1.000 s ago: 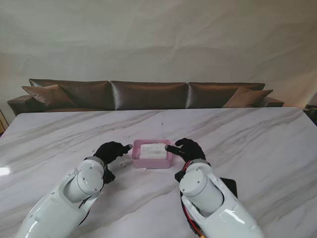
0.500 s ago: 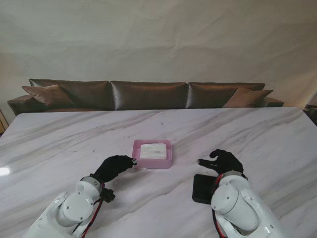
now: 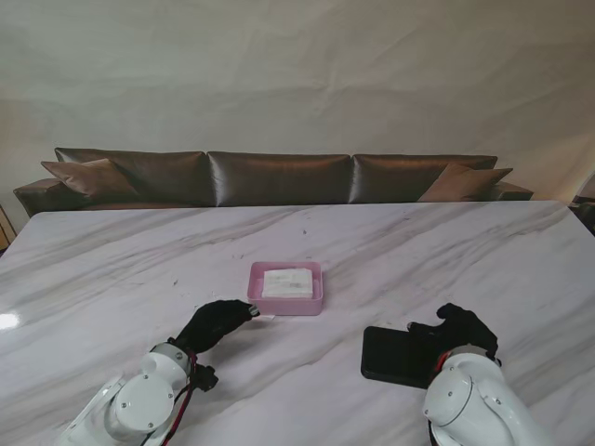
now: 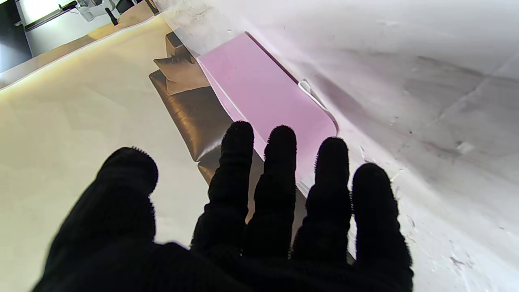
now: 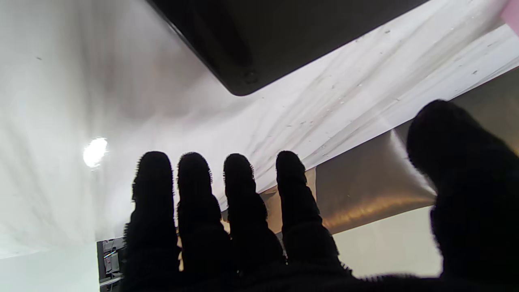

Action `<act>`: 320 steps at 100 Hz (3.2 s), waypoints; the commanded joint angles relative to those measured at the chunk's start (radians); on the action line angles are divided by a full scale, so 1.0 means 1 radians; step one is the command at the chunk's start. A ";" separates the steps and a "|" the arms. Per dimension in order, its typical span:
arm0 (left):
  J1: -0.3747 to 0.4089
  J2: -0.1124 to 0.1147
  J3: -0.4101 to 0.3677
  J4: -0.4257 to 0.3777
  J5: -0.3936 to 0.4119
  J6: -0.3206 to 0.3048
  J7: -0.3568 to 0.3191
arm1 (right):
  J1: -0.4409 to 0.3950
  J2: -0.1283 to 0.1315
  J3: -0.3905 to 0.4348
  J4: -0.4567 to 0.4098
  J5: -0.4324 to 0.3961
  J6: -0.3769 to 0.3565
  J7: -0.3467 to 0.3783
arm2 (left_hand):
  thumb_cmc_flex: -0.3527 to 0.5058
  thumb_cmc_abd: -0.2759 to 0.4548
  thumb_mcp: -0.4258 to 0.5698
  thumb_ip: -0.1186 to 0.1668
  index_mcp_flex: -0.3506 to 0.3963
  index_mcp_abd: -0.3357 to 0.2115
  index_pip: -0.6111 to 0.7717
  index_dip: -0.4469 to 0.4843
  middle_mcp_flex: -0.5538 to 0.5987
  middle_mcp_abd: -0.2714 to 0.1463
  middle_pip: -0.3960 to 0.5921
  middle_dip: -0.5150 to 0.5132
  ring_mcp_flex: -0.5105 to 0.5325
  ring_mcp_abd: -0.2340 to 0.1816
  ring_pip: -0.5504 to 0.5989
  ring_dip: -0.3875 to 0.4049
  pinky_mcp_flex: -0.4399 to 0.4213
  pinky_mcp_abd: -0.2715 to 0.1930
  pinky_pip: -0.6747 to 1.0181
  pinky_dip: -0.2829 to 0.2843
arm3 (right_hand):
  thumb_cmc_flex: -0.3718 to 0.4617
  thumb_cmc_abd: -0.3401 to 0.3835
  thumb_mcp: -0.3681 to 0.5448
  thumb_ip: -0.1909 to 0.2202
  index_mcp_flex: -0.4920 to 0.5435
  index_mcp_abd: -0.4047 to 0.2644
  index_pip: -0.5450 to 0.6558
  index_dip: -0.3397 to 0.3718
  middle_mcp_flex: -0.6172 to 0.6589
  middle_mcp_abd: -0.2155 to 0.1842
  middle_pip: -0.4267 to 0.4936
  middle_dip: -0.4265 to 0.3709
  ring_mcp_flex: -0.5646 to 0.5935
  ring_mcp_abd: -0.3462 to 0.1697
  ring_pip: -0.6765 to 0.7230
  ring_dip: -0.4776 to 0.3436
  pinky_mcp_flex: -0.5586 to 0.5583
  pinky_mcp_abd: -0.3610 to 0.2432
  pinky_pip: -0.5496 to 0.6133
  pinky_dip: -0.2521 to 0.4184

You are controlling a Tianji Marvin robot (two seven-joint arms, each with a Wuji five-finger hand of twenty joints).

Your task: Refill a tissue box and feed the first sheet

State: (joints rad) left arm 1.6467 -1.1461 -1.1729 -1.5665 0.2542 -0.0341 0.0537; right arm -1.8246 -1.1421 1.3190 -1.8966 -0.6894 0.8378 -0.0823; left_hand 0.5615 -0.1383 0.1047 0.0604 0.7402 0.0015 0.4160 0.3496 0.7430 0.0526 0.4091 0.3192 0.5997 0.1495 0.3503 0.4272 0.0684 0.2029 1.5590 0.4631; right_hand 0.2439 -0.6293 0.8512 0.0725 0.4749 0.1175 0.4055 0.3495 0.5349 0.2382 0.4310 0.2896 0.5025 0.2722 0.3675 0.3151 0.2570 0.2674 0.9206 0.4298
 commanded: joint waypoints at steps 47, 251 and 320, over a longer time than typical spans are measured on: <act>0.050 -0.007 -0.022 -0.041 0.032 0.008 0.025 | 0.006 -0.050 -0.033 0.009 0.228 0.023 -0.064 | 0.009 0.022 -0.007 0.031 -0.037 -0.053 -0.019 -0.010 -0.054 -0.053 -0.036 -0.020 -0.052 0.013 -0.002 -0.011 0.029 0.101 -0.647 0.004 | -0.002 0.024 -0.033 0.017 -0.070 0.040 0.028 -0.019 -0.070 0.035 -0.006 -0.031 -0.033 0.053 0.007 -0.033 0.013 0.049 -0.001 0.009; 0.049 -0.017 -0.023 0.000 -0.040 0.008 0.024 | 0.260 0.020 -0.251 0.287 0.289 -0.455 0.170 | 0.017 0.031 -0.010 0.035 -0.013 -0.027 0.001 -0.014 -0.011 -0.029 0.014 0.009 0.007 0.050 0.093 0.068 0.159 0.085 -0.408 0.159 | -0.010 -0.012 -0.015 0.002 0.070 -0.064 0.091 0.008 0.036 -0.146 0.100 0.055 0.034 -0.126 0.006 -0.024 -0.035 -0.125 -0.043 -0.053; 0.053 -0.019 -0.021 -0.001 -0.052 0.002 0.028 | 0.138 0.017 -0.172 0.120 0.185 -0.442 0.096 | 0.019 0.032 -0.010 0.035 -0.011 -0.026 0.002 -0.014 -0.011 -0.029 0.014 0.010 0.010 0.057 0.096 0.069 0.162 0.097 -0.412 0.159 | -0.038 -0.005 -0.017 0.000 0.045 -0.054 0.084 0.006 0.006 -0.143 0.087 0.060 -0.018 -0.116 -0.011 -0.032 -0.031 -0.116 -0.021 -0.075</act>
State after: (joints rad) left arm 1.6914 -1.1591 -1.1934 -1.5613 0.2047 -0.0310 0.0921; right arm -1.6637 -1.1328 1.1332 -1.7317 -0.4854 0.3704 0.0025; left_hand 0.5739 -0.1383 0.1047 0.0604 0.7402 -0.0103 0.4108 0.3488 0.7003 0.0432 0.3980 0.3191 0.5734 0.2026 0.4292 0.4829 0.2294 0.2867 1.5590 0.6111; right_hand 0.2437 -0.6496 0.8404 0.0728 0.5372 0.0712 0.4917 0.3514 0.5705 0.0998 0.5167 0.3325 0.5120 0.1459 0.3525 0.2808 0.2295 0.1415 0.8689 0.3669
